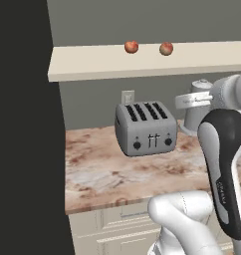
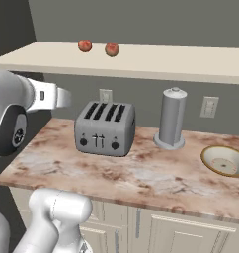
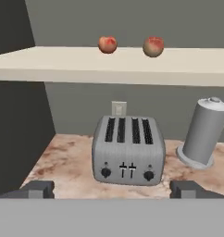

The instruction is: Pick the peachs from the cabinet and place them in one bowl. Pick the squash from the sink and place it in the other bowl.

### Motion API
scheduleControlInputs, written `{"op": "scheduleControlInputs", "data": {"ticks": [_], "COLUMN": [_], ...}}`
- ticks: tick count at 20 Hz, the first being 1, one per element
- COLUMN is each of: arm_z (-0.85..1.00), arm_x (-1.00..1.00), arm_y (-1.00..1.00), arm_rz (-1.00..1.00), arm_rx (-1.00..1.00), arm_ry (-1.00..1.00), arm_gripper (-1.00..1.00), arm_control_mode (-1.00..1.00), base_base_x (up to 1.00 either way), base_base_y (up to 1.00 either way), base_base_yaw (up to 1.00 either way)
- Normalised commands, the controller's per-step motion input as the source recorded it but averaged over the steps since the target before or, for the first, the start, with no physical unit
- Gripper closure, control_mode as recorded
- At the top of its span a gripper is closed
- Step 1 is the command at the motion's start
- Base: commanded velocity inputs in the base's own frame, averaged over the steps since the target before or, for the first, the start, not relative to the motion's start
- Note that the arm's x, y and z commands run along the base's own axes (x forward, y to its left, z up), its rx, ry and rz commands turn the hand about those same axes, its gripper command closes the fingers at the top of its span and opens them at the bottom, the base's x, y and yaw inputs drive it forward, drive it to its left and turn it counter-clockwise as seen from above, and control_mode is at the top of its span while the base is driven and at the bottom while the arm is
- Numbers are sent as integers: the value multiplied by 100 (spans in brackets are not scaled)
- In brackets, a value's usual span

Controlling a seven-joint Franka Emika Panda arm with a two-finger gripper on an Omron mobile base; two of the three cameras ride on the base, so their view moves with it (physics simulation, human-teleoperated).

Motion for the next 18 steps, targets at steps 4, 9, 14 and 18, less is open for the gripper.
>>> {"op": "scheduleControlInputs", "data": {"ticks": [4,9,14,18], "arm_z": [48,51,45,36], "arm_x": [-7,-3,0,5], "arm_y": [0,0,-2,-1], "arm_rz": [-3,-1,0,0], "arm_rx": [4,1,4,2], "arm_ry": [-10,0,0,0], "arm_gripper": [-100,-100,-100,-100], "arm_control_mode": [-100,-100,-100,-100], "base_base_x": [0,0,0,0], "base_base_y": [0,0,0,0], "base_base_yaw": [0,0,0,0]}}
